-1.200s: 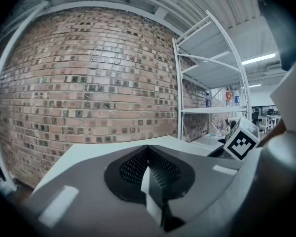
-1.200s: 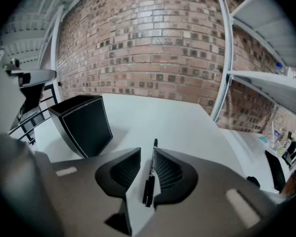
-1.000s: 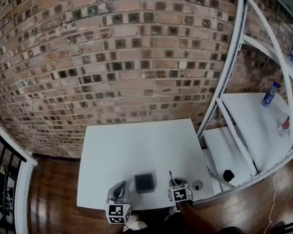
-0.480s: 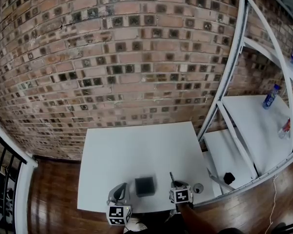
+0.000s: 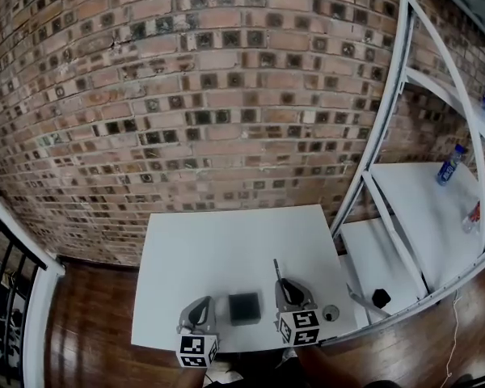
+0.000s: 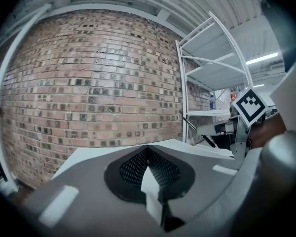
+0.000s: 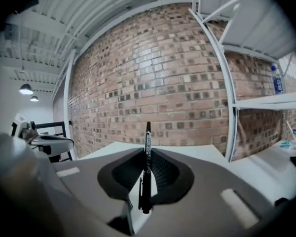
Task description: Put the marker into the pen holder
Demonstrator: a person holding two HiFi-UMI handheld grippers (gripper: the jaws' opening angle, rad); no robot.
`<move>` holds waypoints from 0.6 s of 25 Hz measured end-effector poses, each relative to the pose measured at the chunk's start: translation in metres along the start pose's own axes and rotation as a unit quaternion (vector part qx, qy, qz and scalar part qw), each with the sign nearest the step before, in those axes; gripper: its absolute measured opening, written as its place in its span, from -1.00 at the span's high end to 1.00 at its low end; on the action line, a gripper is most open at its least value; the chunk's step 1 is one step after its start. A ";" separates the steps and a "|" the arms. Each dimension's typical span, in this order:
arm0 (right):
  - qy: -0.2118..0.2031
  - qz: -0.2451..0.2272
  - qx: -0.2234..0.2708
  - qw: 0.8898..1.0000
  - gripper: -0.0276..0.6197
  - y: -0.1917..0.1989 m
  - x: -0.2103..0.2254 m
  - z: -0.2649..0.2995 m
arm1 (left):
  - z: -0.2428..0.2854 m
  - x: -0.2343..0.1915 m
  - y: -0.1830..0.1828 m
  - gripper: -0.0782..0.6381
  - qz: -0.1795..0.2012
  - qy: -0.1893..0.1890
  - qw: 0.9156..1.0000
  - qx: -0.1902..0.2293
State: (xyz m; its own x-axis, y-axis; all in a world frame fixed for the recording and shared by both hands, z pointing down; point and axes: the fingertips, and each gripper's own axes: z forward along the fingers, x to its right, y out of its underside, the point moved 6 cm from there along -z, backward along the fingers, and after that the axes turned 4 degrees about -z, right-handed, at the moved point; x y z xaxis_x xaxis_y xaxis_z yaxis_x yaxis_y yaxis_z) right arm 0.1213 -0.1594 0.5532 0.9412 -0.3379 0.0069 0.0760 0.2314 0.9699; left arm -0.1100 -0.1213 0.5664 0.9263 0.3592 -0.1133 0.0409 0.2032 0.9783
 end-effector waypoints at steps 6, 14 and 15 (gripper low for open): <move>-0.003 -0.009 0.094 0.996 0.78 -0.026 -0.036 -0.012 | -0.004 -0.004 -0.019 0.74 0.001 -0.013 1.000 0.026; -0.023 -0.022 0.108 0.994 0.78 -0.024 -0.073 -0.011 | -0.012 -0.010 -0.023 0.74 0.007 -0.023 0.999 0.046; -0.024 -0.023 0.108 0.994 0.78 -0.024 -0.074 -0.011 | -0.012 -0.010 -0.024 0.74 0.009 -0.023 0.999 0.046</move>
State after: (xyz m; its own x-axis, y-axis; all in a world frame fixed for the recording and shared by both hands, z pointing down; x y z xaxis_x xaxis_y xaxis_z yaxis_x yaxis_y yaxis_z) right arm 0.0530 -0.1302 0.5267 0.9215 -0.3872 -0.0314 0.0404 0.0153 0.9991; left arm -0.1249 -0.1186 0.5421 0.9431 0.3202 -0.0896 0.0565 0.1112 0.9922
